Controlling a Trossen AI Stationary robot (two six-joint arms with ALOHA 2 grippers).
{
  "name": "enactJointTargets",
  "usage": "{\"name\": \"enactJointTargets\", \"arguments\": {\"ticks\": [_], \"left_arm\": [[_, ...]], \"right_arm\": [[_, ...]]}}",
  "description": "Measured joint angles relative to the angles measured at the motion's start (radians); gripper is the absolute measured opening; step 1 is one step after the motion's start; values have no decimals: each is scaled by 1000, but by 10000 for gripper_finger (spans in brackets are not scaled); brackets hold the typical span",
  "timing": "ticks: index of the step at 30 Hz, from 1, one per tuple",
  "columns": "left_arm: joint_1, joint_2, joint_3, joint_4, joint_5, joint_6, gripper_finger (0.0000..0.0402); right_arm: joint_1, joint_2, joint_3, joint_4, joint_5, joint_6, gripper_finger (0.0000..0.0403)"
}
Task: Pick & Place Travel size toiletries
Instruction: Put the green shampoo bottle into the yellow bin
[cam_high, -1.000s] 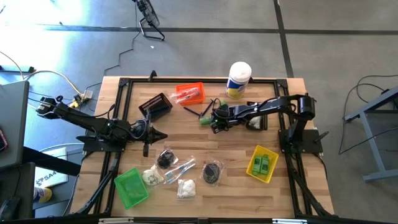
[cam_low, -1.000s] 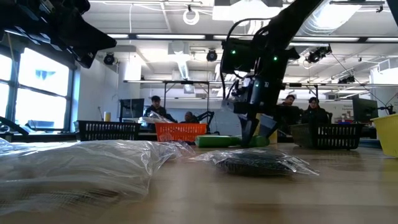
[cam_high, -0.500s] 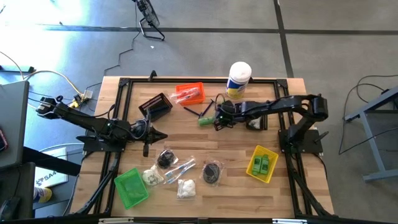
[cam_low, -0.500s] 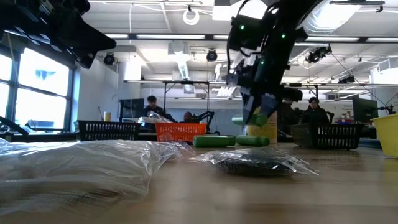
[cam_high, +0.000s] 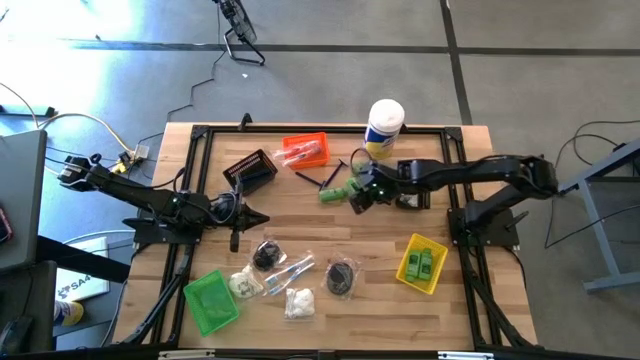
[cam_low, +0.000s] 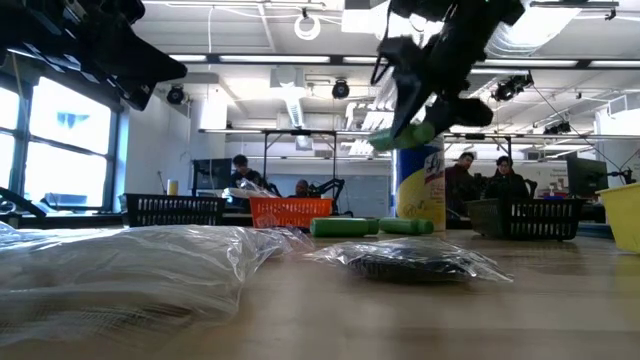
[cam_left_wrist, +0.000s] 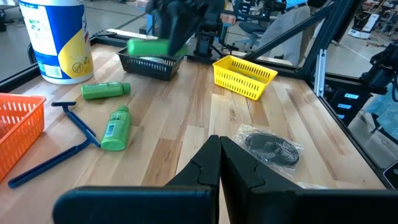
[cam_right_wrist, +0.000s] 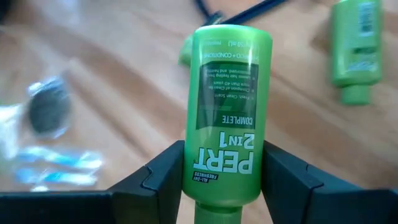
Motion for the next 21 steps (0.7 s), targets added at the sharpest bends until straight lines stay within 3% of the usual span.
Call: {"name": "enactJointTargets", "arguments": {"ticks": [12,21], "left_arm": [[0,0,0,-27,0,0,0],[0,0,0,-25,0,0,0]], "right_arm": [[130,-179,0,-161,-203,53,172],[289,-256,0,-392,-233,262,172]]}}
